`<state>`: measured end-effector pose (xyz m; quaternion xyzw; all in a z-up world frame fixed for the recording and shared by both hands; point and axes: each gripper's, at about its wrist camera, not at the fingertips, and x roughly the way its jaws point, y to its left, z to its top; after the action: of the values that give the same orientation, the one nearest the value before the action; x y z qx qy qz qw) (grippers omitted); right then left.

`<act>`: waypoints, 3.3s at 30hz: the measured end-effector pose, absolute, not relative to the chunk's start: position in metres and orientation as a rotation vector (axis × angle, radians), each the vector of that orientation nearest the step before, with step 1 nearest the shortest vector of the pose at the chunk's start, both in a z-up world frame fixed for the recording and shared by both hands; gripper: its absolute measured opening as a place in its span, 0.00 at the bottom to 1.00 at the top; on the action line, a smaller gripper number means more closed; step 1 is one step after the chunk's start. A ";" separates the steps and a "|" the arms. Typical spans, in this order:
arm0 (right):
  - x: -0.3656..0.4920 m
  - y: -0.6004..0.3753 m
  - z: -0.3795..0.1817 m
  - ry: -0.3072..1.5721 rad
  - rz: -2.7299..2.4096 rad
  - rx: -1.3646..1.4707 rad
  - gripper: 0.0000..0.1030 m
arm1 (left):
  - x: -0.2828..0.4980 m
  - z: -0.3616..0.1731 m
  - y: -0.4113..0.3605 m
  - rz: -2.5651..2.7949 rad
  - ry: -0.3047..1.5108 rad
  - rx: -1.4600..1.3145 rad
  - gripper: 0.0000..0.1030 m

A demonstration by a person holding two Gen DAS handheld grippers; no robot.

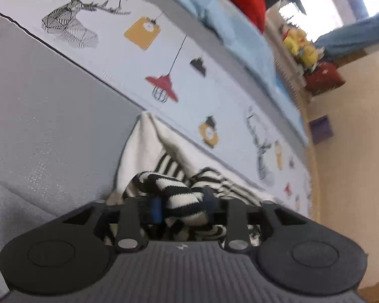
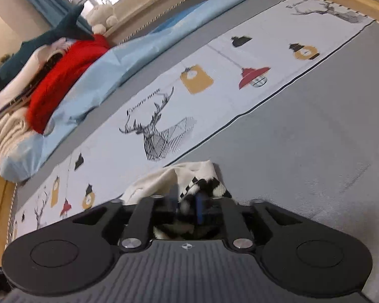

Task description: Fold small clothes

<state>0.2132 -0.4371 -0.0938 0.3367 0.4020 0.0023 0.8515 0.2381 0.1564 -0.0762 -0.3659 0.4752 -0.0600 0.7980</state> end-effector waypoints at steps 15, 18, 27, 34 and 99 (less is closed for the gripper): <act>0.183 -0.408 -0.086 0.891 0.183 0.671 0.45 | 0.219 -0.065 0.110 -0.232 1.039 -0.625 0.65; 0.193 -0.389 -0.089 0.918 0.204 0.654 0.46 | 0.225 -0.072 0.102 -0.226 1.048 -0.618 0.64; 0.225 -0.350 -0.115 1.009 0.188 0.642 0.49 | 0.249 -0.088 0.087 -0.189 1.063 -0.652 0.63; 0.240 -0.349 -0.123 1.028 0.147 0.607 0.29 | 0.275 -0.108 0.080 -0.110 1.149 -0.631 0.23; 0.322 -0.376 -0.097 0.642 0.033 0.244 0.00 | 0.351 -0.117 0.108 -0.027 0.997 -0.016 0.03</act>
<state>0.3216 -0.3762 -0.0975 0.1194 0.3148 0.0162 0.9415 0.3510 0.1083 -0.1170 -0.0075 0.4783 -0.0128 0.8781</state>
